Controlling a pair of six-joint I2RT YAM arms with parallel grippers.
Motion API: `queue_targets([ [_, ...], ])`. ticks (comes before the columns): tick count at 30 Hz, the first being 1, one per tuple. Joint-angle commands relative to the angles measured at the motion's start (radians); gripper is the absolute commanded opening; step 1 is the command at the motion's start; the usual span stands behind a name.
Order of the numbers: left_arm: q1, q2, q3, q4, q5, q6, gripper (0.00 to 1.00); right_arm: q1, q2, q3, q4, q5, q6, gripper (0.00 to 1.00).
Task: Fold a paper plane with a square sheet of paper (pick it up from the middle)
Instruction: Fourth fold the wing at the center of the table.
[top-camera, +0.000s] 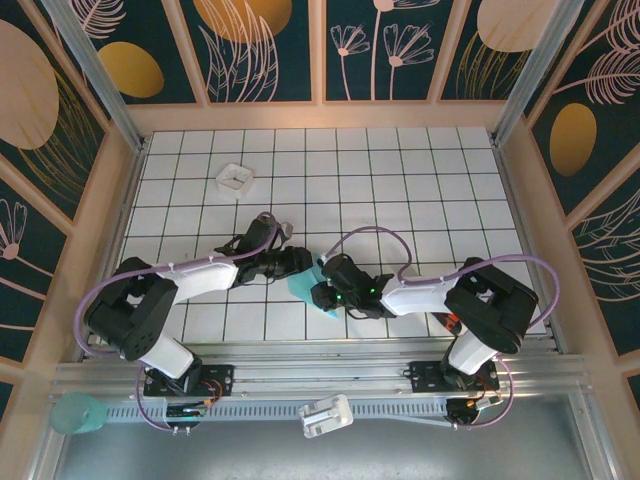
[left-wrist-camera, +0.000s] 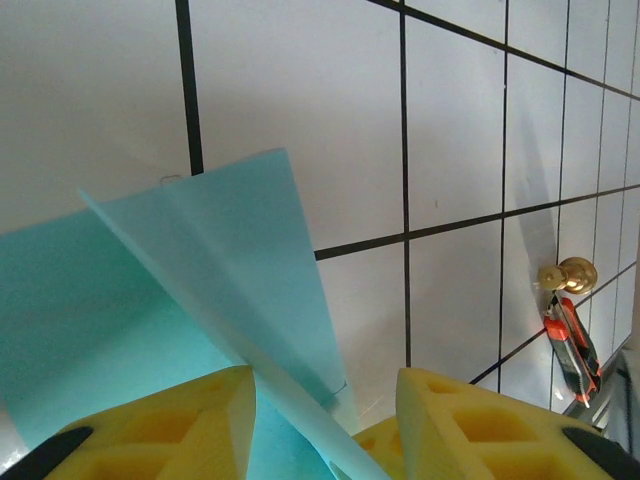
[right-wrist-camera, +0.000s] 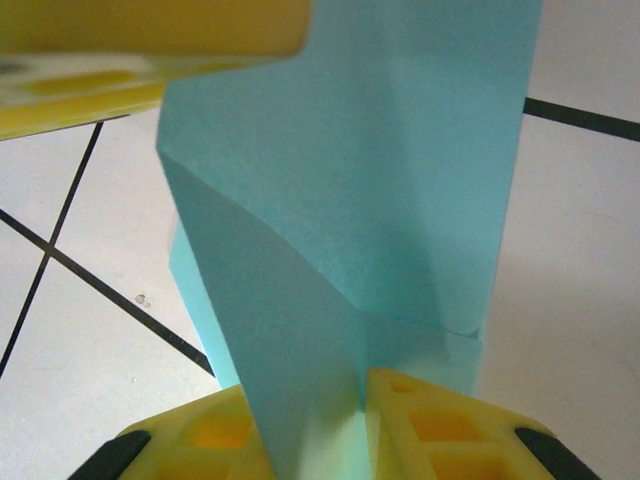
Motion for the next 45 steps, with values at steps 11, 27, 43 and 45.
queue_targets([
  [11,0.023,0.062,0.049,-0.009,0.022,0.037,0.42,0.081,-0.003,0.049,-0.138,0.175,-0.084,0.27],
  [27,0.026,0.074,0.050,-0.013,0.032,0.043,0.41,0.091,0.045,0.093,-0.135,0.204,-0.109,0.16],
  [43,0.029,0.096,0.079,-0.029,0.032,0.066,0.42,0.020,0.052,0.022,-0.001,0.010,-0.047,0.06],
  [45,0.033,0.094,0.079,-0.035,0.027,0.071,0.42,0.006,0.052,0.005,0.024,-0.029,-0.035,0.06],
])
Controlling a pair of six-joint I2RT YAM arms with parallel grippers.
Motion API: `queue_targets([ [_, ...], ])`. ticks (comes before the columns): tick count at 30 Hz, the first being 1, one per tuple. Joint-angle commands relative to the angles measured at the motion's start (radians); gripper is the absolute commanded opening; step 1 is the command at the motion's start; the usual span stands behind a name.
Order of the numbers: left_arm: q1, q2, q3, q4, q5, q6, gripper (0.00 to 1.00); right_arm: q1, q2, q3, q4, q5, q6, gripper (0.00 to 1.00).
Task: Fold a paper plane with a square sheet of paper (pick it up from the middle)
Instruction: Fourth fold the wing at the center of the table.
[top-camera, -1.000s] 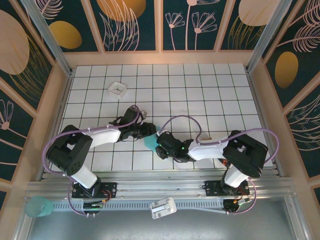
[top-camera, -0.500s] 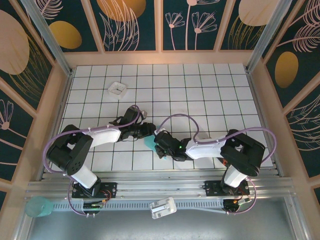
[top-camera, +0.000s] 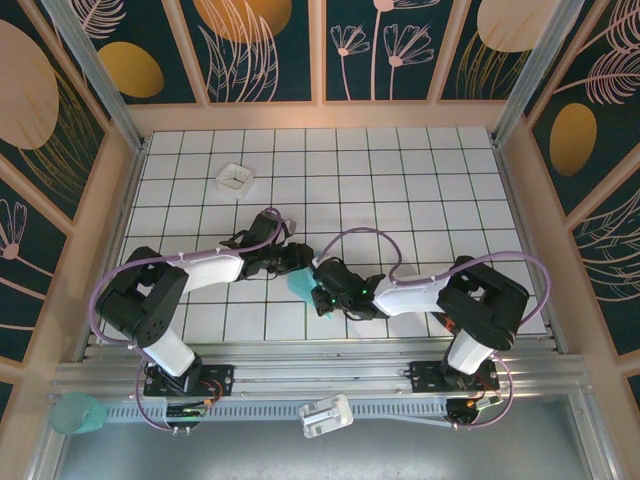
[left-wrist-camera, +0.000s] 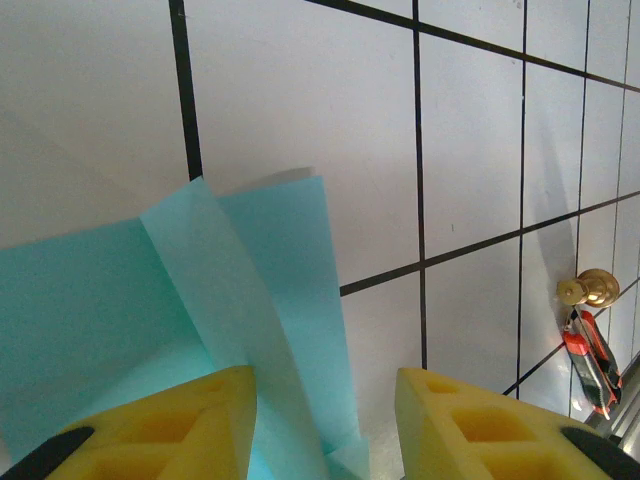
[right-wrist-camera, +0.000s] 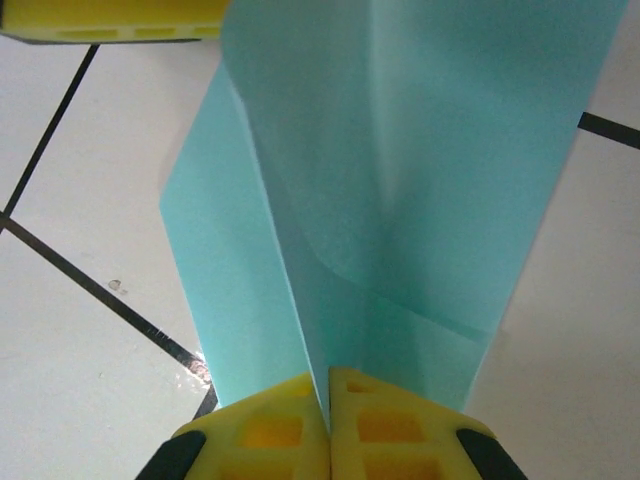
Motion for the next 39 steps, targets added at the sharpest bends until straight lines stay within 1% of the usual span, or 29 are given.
queue_targets([
  [1,0.016,0.010,0.024,-0.034,0.013,0.028,0.42,-0.027,0.007,-0.040,0.068,-0.089,0.036,0.06],
  [9,0.030,-0.066,-0.007,-0.043,-0.030,0.016,0.44,-0.082,0.012,-0.115,0.207,-0.215,0.108,0.06],
  [13,0.028,-0.126,-0.052,-0.007,-0.010,-0.036,0.44,-0.101,0.017,-0.141,0.253,-0.259,0.137,0.05],
  [15,0.023,-0.150,-0.072,0.018,0.007,-0.066,0.41,-0.111,0.016,-0.154,0.269,-0.271,0.151,0.05],
  [18,0.000,-0.166,-0.083,0.043,0.038,-0.098,0.33,-0.126,0.023,-0.160,0.278,-0.290,0.163,0.05],
  [21,-0.022,-0.148,-0.084,0.094,0.086,-0.137,0.25,-0.136,0.030,-0.163,0.286,-0.300,0.170,0.05],
  [24,-0.037,-0.107,-0.067,0.124,0.121,-0.157,0.20,-0.140,0.032,-0.164,0.286,-0.297,0.171,0.05],
  [32,-0.045,-0.028,-0.050,0.156,0.141,-0.184,0.16,-0.148,0.029,-0.165,0.281,-0.294,0.173,0.05],
  [39,-0.045,0.031,-0.041,0.174,0.132,-0.170,0.16,-0.150,0.026,-0.171,0.281,-0.292,0.173,0.06],
])
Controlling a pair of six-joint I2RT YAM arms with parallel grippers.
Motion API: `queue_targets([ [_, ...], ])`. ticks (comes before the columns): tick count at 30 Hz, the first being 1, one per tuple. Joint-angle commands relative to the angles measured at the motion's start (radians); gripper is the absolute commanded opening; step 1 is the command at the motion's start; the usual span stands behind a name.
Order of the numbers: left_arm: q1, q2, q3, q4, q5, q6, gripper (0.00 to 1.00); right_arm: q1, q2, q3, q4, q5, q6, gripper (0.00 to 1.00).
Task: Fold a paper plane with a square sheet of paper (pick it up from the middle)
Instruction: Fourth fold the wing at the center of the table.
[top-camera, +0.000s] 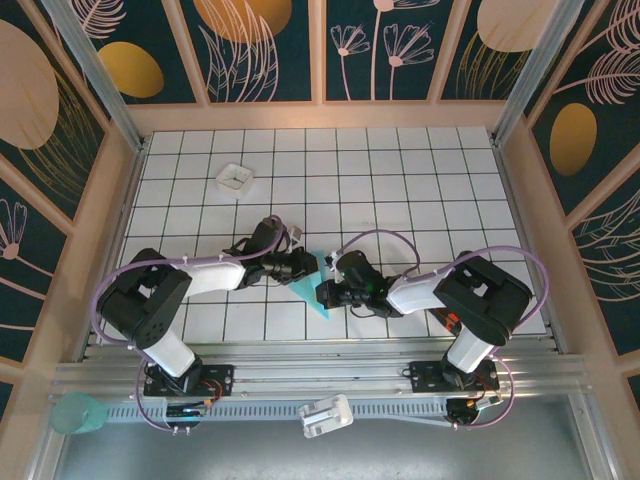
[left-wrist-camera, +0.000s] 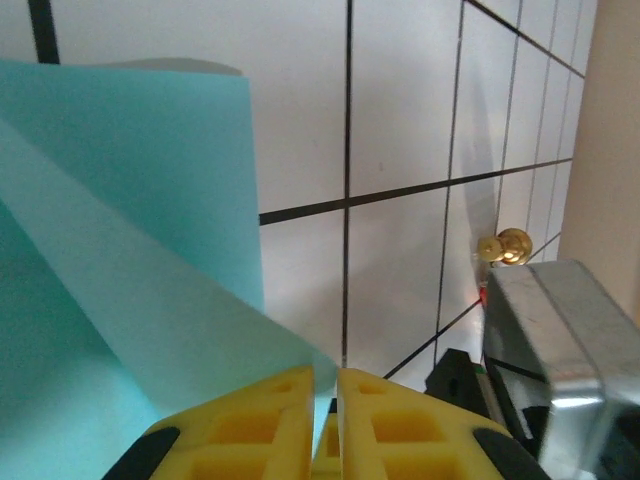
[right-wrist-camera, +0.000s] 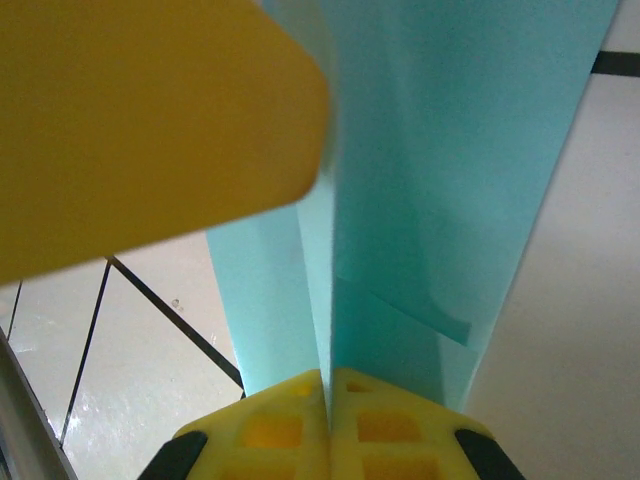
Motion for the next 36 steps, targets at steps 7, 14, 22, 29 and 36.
queue_targets([
  [7,0.003,0.057,0.036,0.011,-0.027,0.029,0.15,-0.010,0.013,-0.026,-0.030,0.005,0.005,0.07],
  [14,0.023,0.063,0.026,0.009,-0.052,0.050,0.15,-0.010,0.006,-0.027,-0.042,0.012,0.005,0.10],
  [22,0.036,0.109,0.024,0.010,-0.053,0.069,0.14,-0.010,0.008,-0.023,-0.047,0.013,0.008,0.12],
  [29,0.044,0.118,0.015,0.018,-0.053,0.073,0.14,-0.010,0.007,-0.025,-0.051,0.014,0.013,0.12],
  [36,0.046,0.138,0.007,0.018,-0.058,0.087,0.14,-0.010,-0.009,-0.020,-0.069,0.020,0.011,0.13],
])
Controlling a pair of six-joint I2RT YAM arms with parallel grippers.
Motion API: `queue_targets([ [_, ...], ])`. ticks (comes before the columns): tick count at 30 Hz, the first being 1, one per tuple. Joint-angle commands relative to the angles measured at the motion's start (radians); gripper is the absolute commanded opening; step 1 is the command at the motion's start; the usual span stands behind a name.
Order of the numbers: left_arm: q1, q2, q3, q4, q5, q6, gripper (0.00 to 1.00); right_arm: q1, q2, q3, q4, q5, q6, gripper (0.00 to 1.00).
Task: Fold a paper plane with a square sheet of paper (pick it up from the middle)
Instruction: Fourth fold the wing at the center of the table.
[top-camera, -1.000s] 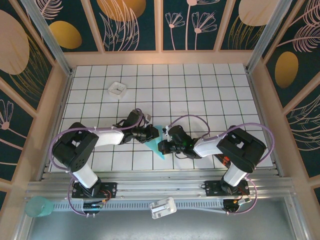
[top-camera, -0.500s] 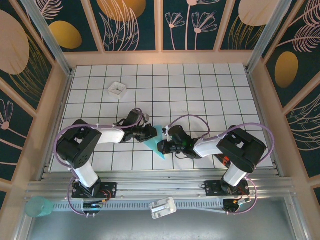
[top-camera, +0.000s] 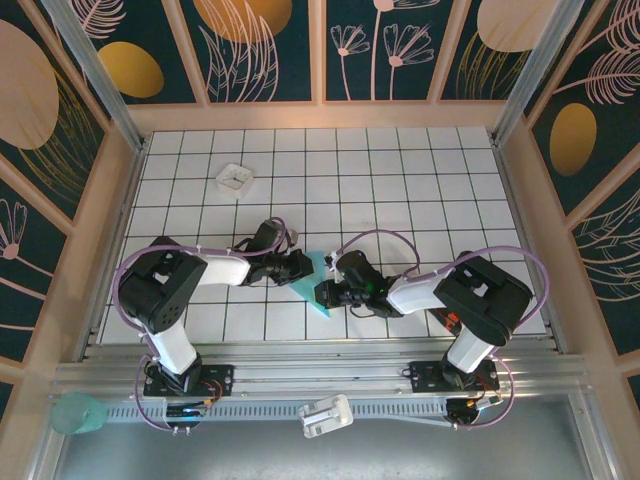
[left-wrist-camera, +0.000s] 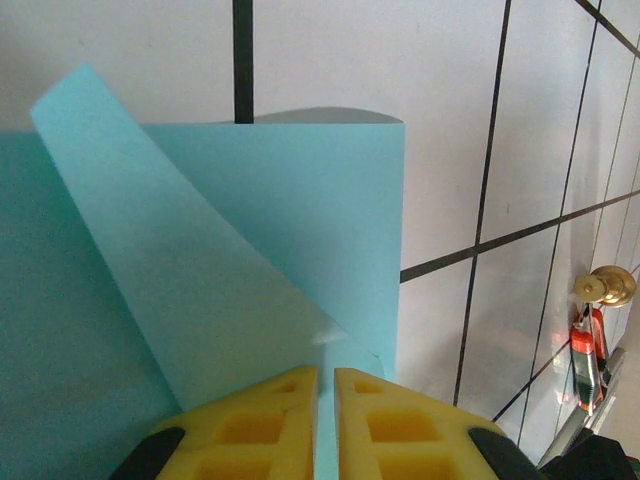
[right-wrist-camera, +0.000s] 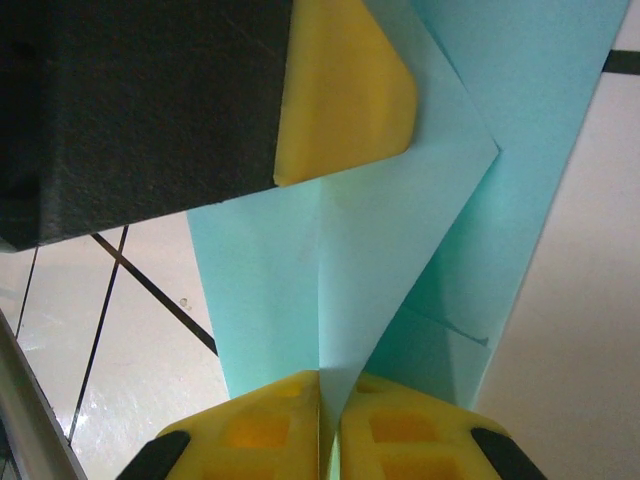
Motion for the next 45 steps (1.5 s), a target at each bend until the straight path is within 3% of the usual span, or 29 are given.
queue_targets([
  [1,0.010,0.028,-0.010,0.012,-0.012,0.032,0.14,-0.009,-0.013,-0.017,-0.079,0.028,0.007,0.13],
  [20,0.012,0.037,-0.031,0.027,-0.006,0.053,0.13,-0.011,-0.149,-0.049,-0.138,0.030,0.019,0.21],
  [37,0.012,0.025,-0.038,0.035,-0.010,0.054,0.14,-0.010,-0.109,-0.089,-0.095,0.033,0.058,0.08],
  [45,0.012,0.024,-0.031,0.042,-0.006,0.050,0.14,-0.008,-0.124,-0.084,-0.097,0.035,0.052,0.10],
])
